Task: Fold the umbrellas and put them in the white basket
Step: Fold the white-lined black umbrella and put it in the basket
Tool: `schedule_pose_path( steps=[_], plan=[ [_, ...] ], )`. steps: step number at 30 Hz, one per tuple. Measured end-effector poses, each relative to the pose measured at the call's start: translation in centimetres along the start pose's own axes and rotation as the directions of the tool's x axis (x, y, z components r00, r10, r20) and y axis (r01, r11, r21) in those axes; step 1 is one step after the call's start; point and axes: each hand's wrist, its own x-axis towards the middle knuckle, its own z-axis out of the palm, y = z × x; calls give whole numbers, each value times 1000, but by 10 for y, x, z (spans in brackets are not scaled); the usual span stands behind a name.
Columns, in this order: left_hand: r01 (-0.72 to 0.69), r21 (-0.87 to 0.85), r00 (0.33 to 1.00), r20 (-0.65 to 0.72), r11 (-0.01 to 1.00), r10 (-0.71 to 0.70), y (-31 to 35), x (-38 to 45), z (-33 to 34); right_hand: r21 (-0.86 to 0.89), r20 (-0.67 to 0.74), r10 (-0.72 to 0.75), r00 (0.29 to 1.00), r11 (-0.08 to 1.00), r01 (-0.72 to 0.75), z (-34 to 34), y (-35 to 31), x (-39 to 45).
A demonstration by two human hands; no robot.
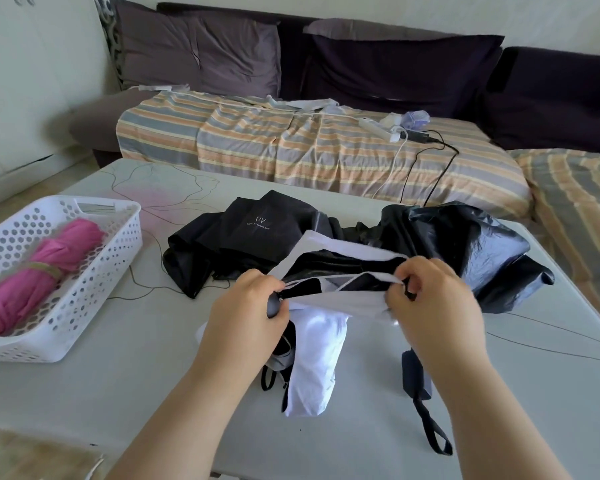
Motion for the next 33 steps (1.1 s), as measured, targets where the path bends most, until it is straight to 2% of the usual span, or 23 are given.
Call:
schedule_pose_path(
  steps=[1, 2, 4, 5, 6, 8, 9, 12, 16, 20, 23, 25, 27, 28, 29, 31, 32, 33],
  plan=[
    [15, -5, 1000, -5, 1000, -15, 1, 0, -1, 26, -17, 79, 997, 997, -78, -2, 1, 0],
    [22, -8, 1000, -4, 1000, -22, 3, 0, -2, 136, 9, 186, 982, 973, -186, -3, 3, 1],
    [17, -13, 1000, -2, 1000, -17, 5, 0, -2, 416, 216, 384, 898, 796, -440, -3, -1, 2],
    [21, -21, 1000, -3, 1000, -21, 5, 0, -1, 460, 306, 417, 856, 723, -516, -1, -1, 1],
    [38, -35, 999, -5, 999, -38, 5, 0, -2, 409, 346, 386, 855, 758, -508, 1, 2, 0],
    [79, -61, 997, -7, 995, -79, 4, 0, -3, 259, 329, 255, 909, 902, -347, 2, 5, 0],
    [92, -66, 996, -9, 994, -93, 3, 1, -4, 222, 309, 183, 933, 940, -258, 0, 4, -1],
    [115, -71, 993, 2, 991, -116, 2, 2, -5, 246, 312, 40, 949, 962, -122, -5, 3, -2],
    [138, -62, 990, -1, 988, -138, 2, 2, -9, 338, 339, 82, 937, 919, -203, -2, 4, -1],
    [155, -54, 988, -8, 986, -156, 4, 4, -10, 540, 242, 193, 951, 788, -297, -9, 4, 3],
    [108, -28, 994, 21, 994, -108, 10, 2, -4, 503, 137, 274, 952, 809, -305, -9, 5, 2],
    [104, -23, 994, 26, 994, -103, 13, 1, 0, 498, 227, 344, 911, 763, -412, -6, 8, 5],
    [135, -35, 991, -7, 990, -135, 13, 2, 0, 373, 383, 328, 863, 800, -469, -6, 14, 7],
    [160, -49, 987, -26, 986, -162, 13, 3, 0, 324, 399, 302, 866, 837, -441, -9, 14, 6],
    [186, -62, 981, -40, 981, -189, 13, 4, -1, 333, 328, 266, 906, 865, -375, -13, 12, 5],
    [222, -85, 972, -53, 971, -227, 15, 5, -2, 435, 7, 140, 990, 891, -129, -25, -4, -3],
    [233, -97, 969, -59, 968, -240, 17, 5, -2, 439, -66, 48, 997, 898, -14, -30, -16, -9],
    [245, -108, 965, -63, 963, -253, 18, 6, -1, 399, 9, -27, 1000, 917, 21, -31, -29, -14]
  ],
)
